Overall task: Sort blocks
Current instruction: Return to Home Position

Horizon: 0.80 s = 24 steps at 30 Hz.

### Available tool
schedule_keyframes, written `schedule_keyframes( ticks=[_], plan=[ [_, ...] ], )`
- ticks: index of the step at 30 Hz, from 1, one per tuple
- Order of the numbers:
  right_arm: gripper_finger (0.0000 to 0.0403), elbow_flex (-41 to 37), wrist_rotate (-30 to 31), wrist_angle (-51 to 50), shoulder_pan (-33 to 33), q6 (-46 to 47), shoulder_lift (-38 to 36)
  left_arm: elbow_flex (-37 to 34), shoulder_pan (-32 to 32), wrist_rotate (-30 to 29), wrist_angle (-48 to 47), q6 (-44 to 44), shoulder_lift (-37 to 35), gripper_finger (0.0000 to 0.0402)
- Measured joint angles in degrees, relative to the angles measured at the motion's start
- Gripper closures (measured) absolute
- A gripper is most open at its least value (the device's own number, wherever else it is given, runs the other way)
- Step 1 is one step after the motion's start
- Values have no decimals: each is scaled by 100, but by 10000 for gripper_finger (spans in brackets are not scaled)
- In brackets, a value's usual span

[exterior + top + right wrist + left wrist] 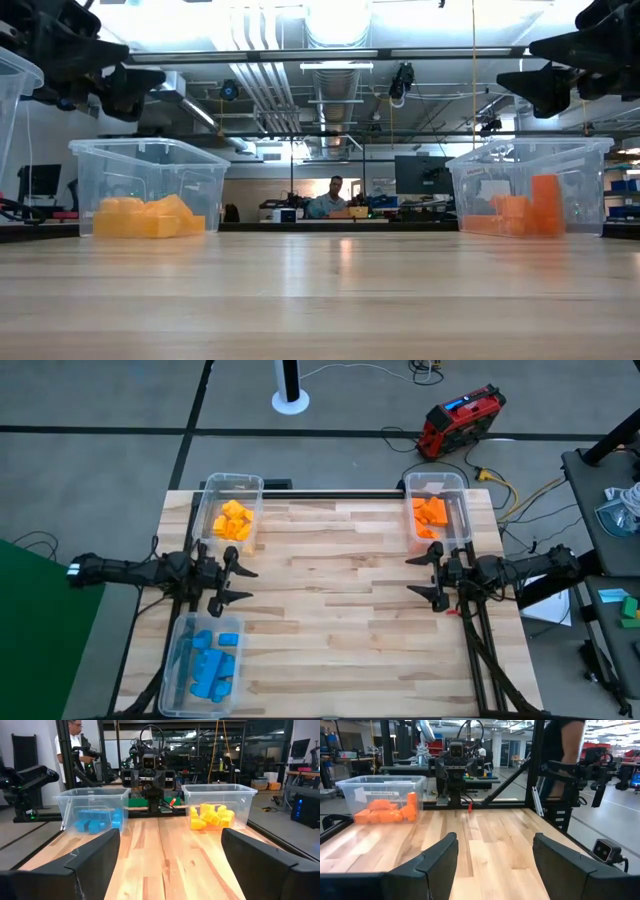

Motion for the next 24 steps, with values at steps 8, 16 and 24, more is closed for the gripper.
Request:
schedule_keyframes(
  ticks=[8, 16, 24],
  plan=[
    [63, 0, -1, 1, 0, 0, 0, -2, 0, 0, 0, 0, 128, 168],
    [75, 0, -1, 2, 0, 0, 0, -2, 0, 0, 1, 0, 233, 168],
    [85, -2, -1, 2, 0, 0, 0, -2, 0, 0, 2, 0, 330, 168]
  ],
)
